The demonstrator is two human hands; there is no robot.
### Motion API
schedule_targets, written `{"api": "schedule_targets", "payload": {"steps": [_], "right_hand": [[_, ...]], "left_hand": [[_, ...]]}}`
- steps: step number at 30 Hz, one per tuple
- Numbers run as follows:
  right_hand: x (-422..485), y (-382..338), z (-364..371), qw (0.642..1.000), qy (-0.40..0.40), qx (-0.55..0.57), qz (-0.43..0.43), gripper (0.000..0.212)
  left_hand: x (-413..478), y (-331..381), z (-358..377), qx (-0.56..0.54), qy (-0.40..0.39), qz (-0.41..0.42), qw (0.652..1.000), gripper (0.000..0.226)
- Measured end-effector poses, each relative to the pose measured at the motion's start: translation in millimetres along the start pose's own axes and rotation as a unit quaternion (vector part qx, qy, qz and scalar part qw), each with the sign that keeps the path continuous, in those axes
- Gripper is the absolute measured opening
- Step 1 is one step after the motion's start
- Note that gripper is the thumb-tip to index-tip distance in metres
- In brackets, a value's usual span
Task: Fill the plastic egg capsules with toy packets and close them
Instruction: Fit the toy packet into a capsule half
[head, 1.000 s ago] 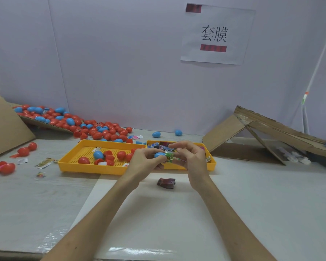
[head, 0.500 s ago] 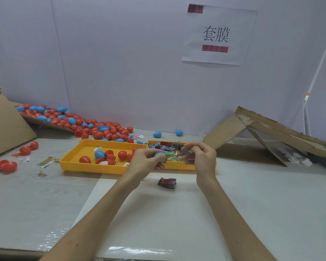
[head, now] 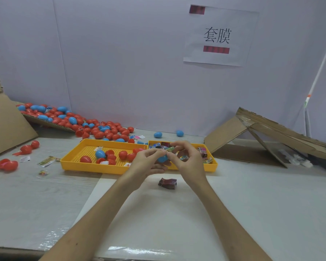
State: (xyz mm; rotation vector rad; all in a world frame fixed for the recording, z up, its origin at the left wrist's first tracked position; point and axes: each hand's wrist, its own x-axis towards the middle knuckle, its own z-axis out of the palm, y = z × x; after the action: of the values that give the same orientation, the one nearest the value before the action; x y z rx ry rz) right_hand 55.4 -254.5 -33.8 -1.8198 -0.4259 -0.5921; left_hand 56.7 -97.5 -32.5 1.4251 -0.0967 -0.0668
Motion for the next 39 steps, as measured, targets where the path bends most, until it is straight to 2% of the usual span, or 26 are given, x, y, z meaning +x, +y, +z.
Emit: {"api": "schedule_targets", "payload": {"steps": [7,11,17,23,39], "right_hand": [[1.1,-0.9,-0.9,1.000,0.002,-0.004,0.017,0.026],[0.9,-1.2,-0.7,1.000,-0.007,-0.007,0.006,0.018],[0.3,-2.0,-1.9,1.000,-0.001,0.005,0.015,0.032],[0.5,-2.1,-2.1,1.000,-0.016,0.015,0.014,0.031],[-1.7,-5.5,0.1,0.999,-0.030,0.016,-0.020,0.028]], "left_hand": [[1.2,0.4,-0.9,-0.008,-0.007,-0.001,1.000,0.021],[1.2,0.1,-0.2,-0.004,-0.009,-0.001,1.000,0.022],[1.6,-1.1,1.1,0.002,-0.016,-0.013,1.000,0.022],[1.9,-2.1,0.4,0.014,-0.021,-0.006,1.000,0.022],[6.0,-4.0,0.0,0.014,0.012,-0.003,1.000,0.043]]}}
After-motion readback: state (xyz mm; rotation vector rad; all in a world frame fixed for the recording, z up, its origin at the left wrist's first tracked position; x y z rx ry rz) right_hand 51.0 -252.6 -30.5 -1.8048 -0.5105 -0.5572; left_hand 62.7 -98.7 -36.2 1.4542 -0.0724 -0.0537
